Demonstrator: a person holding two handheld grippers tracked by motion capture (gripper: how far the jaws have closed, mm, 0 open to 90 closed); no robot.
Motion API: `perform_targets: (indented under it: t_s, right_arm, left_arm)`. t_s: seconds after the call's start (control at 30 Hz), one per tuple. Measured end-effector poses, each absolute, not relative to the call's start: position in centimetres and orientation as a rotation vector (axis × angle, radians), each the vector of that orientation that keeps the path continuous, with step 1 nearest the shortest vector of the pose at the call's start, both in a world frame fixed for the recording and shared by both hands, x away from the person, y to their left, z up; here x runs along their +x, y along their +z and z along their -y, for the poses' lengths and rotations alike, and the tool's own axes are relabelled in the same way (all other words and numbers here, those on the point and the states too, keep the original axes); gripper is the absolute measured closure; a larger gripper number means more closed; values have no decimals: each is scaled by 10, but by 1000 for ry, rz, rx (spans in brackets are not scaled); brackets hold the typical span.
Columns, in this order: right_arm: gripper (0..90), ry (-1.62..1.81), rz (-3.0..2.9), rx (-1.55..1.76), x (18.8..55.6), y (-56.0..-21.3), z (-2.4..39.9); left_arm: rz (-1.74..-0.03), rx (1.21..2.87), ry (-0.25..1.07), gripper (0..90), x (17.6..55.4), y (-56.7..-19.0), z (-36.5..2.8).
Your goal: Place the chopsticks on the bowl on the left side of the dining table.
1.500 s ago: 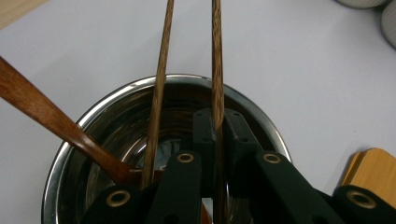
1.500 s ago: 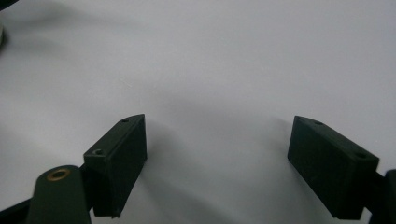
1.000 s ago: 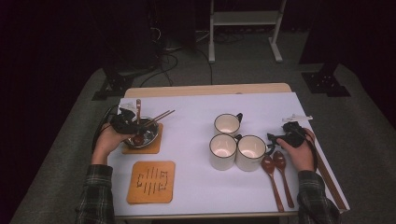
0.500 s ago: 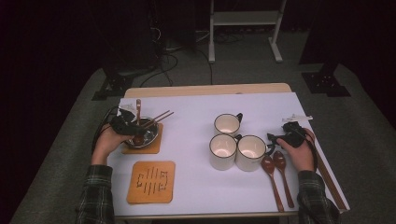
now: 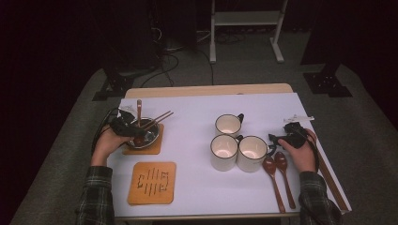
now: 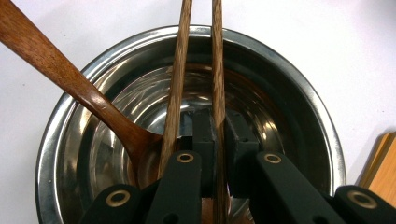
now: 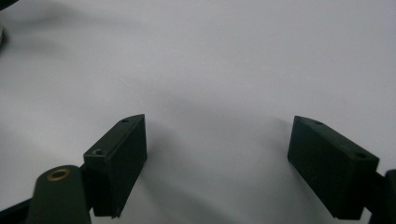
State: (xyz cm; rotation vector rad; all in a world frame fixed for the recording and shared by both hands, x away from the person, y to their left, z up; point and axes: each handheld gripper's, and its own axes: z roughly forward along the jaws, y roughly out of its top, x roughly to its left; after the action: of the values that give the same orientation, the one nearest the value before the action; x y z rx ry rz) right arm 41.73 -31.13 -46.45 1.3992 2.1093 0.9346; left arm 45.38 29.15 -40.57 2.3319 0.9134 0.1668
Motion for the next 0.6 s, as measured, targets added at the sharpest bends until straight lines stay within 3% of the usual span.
perform_targets:
  t_s: [0.6]
  right_arm:
    - [182,934,-2109,1399,417,-465,311]
  left_arm:
    - [-916,2295,201,773,451,-397,-294]
